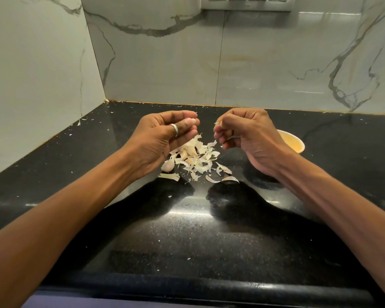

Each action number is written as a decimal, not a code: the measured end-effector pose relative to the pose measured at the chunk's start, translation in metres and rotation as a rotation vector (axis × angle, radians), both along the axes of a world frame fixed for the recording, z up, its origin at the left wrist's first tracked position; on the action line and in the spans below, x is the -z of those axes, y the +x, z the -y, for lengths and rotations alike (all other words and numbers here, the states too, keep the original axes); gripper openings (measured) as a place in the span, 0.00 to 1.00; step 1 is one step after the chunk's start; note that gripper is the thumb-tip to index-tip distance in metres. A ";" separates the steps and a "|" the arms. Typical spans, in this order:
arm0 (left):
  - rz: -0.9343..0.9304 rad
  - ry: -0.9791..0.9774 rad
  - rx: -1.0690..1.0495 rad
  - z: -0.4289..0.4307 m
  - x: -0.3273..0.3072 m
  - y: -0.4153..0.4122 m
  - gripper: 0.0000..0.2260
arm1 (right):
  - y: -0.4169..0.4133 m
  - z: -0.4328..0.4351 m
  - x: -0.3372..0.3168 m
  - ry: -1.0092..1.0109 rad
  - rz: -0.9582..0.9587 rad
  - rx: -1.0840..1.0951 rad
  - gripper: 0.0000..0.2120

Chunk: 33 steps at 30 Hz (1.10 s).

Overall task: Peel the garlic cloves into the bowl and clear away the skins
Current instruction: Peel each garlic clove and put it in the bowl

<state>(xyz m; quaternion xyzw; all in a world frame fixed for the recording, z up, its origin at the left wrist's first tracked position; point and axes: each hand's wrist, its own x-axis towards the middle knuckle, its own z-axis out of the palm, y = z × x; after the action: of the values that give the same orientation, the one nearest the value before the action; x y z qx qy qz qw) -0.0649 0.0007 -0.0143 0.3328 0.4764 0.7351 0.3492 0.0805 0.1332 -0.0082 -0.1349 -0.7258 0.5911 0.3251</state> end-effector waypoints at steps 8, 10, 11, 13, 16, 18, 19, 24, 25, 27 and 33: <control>-0.018 0.016 0.010 -0.002 0.002 0.005 0.14 | 0.000 0.001 0.001 0.014 0.059 -0.030 0.05; -0.029 0.015 -0.021 -0.001 0.002 0.004 0.14 | 0.001 0.000 0.001 0.020 0.061 -0.026 0.05; -0.039 0.012 -0.037 -0.001 0.001 0.004 0.15 | 0.001 0.000 0.001 0.026 0.059 -0.024 0.04; -0.064 0.008 -0.058 -0.001 0.002 0.005 0.15 | 0.000 0.000 0.002 0.033 0.051 -0.020 0.03; -0.104 0.006 -0.067 -0.002 0.003 0.005 0.12 | -0.001 -0.002 0.003 0.068 0.045 -0.001 0.03; -0.165 -0.005 -0.086 -0.001 0.004 0.005 0.10 | -0.001 -0.002 0.005 0.134 0.045 0.014 0.02; -0.209 -0.011 -0.102 -0.001 0.005 0.005 0.09 | -0.002 -0.002 0.006 0.172 0.045 0.027 0.03; -0.482 -0.015 -0.219 -0.002 0.011 0.006 0.09 | -0.005 -0.003 0.010 0.324 0.066 0.100 0.07; -0.537 -0.019 -0.244 -0.003 0.012 0.006 0.10 | -0.006 -0.004 0.011 0.350 0.070 0.116 0.08; -0.641 -0.034 -0.280 -0.003 0.014 0.005 0.10 | -0.007 -0.006 0.012 0.413 0.082 0.144 0.08; -0.711 -0.052 -0.290 -0.004 0.016 0.003 0.11 | -0.008 -0.007 0.014 0.520 0.078 0.174 0.06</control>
<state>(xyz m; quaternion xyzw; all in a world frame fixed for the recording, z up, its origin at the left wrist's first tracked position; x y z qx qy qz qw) -0.0615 0.0052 -0.0307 0.4870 0.6284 0.6033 0.0629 0.0725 0.1401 -0.0226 -0.1314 -0.8508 0.3492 0.3701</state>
